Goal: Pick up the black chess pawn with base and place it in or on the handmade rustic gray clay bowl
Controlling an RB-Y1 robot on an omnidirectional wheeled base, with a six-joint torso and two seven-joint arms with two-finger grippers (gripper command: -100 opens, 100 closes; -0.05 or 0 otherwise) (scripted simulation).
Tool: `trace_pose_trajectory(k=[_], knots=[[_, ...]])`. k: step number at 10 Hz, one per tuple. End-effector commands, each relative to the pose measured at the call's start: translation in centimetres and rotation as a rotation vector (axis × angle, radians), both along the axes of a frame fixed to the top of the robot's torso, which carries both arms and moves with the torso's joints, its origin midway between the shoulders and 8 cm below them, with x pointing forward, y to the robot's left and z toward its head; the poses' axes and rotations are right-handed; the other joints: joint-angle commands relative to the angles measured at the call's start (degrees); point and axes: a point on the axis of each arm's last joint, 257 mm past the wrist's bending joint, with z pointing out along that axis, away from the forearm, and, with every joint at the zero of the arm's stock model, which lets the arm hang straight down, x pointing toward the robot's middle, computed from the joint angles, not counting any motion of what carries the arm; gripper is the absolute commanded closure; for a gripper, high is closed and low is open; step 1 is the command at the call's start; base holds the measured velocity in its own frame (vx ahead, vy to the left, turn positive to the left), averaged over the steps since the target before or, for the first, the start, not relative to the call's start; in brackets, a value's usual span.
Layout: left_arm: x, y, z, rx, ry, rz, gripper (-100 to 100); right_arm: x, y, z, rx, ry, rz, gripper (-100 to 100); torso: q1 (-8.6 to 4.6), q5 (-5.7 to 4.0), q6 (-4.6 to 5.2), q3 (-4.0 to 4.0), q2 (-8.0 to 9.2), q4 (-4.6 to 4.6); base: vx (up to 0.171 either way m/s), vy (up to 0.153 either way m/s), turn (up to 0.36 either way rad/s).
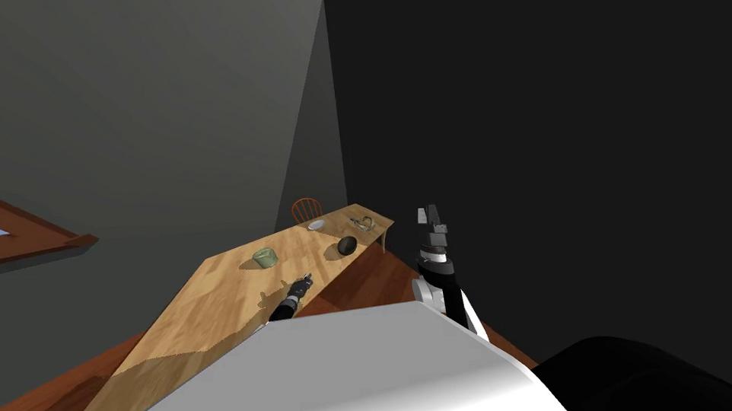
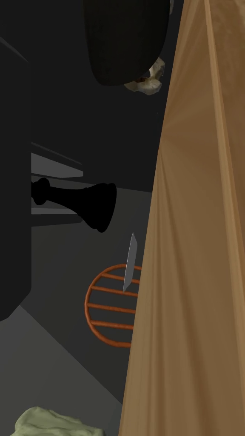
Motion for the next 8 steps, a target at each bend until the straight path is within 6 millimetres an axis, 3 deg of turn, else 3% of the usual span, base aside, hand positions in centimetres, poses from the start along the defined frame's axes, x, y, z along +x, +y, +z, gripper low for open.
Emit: trace_pose_trajectory(k=[1, 3, 5, 7, 8], knots=[[2.4, -0.6, 2.4, 0.032, -0.061, -0.052, 100, 0.0, 0.0, 0.0, 0.0, 0.0, 0.0, 0, 0.0, 0.0, 0.0, 0.0, 0.0, 0.0, 0.007, -0.029, -0.077], [2.8, -1.0, 2.8, 0.035, -0.071, -0.064, 100, 0.0, 0.0, 0.0, 0.0, 0.0, 0.0, 0, -0.23, -0.04, 0.1, -0.06, -0.15, 0.02, 0.019, -0.031, -0.047], [4.4, -3.8, 4.2, 0.043, -0.116, -0.142, 100, 0.0, 0.0, 0.0, 0.0, 0.0, 0.0, 0, -0.34, -0.02, 0.17, -0.1, -0.24, 0.02, 0.049, -0.065, -0.1], [6.2, -5.7, 6.3, 0.058, -0.173, -0.205, 100, 0.0, 0.0, 0.0, 0.0, 0.0, 0.0, 0, -0.46, -0.05, 0.19, -0.14, -0.31, 0.01, 0.051, -0.066, -0.09], [6.2, -5.7, 6.3, 0.058, -0.173, -0.205, 100, 0.0, 0.0, 0.0, 0.0, 0.0, 0.0, 0, -0.4, -0.06, 0.16, -0.1, -0.26, 0.04, 0.034, -0.03, -0.022]])
